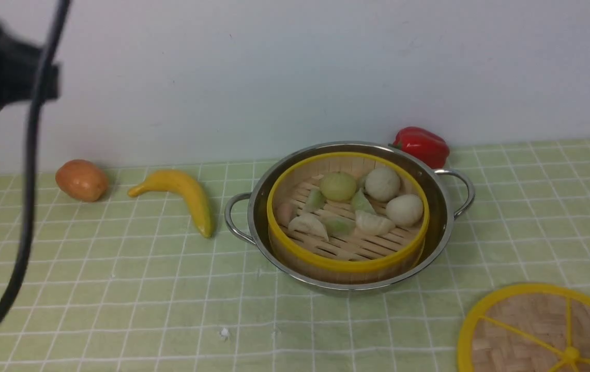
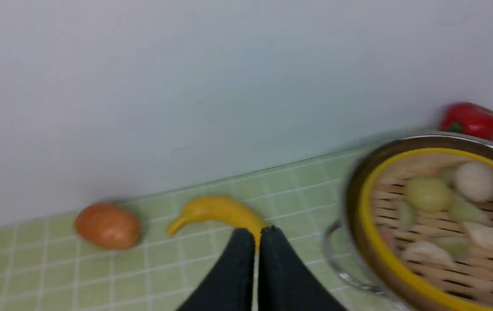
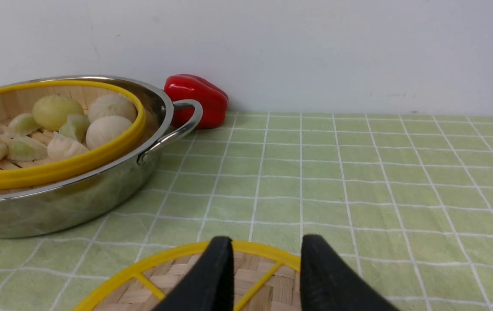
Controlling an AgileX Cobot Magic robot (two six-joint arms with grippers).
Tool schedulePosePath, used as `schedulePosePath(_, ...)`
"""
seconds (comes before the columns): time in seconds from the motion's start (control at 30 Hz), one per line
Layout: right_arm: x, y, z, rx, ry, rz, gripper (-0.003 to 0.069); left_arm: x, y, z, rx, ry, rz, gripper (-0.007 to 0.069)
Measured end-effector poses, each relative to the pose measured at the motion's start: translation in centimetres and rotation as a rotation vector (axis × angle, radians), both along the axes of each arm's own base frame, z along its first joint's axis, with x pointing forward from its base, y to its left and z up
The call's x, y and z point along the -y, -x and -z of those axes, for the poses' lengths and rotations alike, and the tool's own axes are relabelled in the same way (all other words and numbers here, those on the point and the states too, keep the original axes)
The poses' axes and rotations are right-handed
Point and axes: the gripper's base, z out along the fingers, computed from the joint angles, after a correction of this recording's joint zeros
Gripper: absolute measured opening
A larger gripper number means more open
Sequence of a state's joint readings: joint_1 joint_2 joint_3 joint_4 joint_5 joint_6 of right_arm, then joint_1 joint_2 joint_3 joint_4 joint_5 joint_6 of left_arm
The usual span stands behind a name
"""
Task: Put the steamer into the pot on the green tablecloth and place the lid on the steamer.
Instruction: 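Move the gripper down to the bamboo steamer lid and grasp its center knob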
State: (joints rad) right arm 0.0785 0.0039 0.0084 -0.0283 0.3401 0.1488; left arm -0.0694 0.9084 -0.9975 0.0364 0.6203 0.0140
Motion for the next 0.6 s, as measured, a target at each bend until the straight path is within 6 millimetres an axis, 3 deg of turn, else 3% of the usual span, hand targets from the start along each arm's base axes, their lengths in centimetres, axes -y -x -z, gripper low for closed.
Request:
schedulePosePath(0.03, 0.0, 0.0, 0.0, 0.000, 0.000, 0.000, 0.0243, 0.0, 0.2, 0.4, 0.005, 0.002, 0.001, 0.0015)
schedulePosePath(0.07, 0.0, 0.0, 0.0, 0.000, 0.000, 0.000, 0.0243, -1.3, 1.6, 2.6, 0.034, 0.014, -0.069, 0.0020)
schedulePosePath(0.17, 0.0, 0.0, 0.0, 0.000, 0.000, 0.000, 0.0243, -2.6, 5.1, 8.2, 0.113, 0.021, -0.171, 0.0022)
schedulePosePath(0.23, 0.0, 0.0, 0.0, 0.000, 0.000, 0.000, 0.0243, -2.6, 7.3, 12.2, 0.169, 0.014, -0.198, 0.0032)
schedulePosePath(0.27, 0.0, 0.0, 0.0, 0.000, 0.000, 0.000, 0.0243, -2.6, 7.5, 12.5, 0.173, 0.013, -0.200, 0.0033)
schedulePosePath(0.37, 0.0, 0.0, 0.0, 0.000, 0.000, 0.000, 0.0243, -2.3, 10.2, 18.0, 0.240, 0.016, -0.207, 0.0043)
schedulePosePath(0.47, 0.0, 0.0, 0.0, 0.000, 0.000, 0.000, 0.0243, -2.1, 11.4, 19.9, 0.287, 0.016, -0.206, 0.0043)
schedulePosePath(0.6, 0.0, 0.0, 0.0, 0.000, 0.000, 0.000, 0.0243, -2.0, 12.3, 20.6, 0.277, 0.012, -0.205, 0.0054)
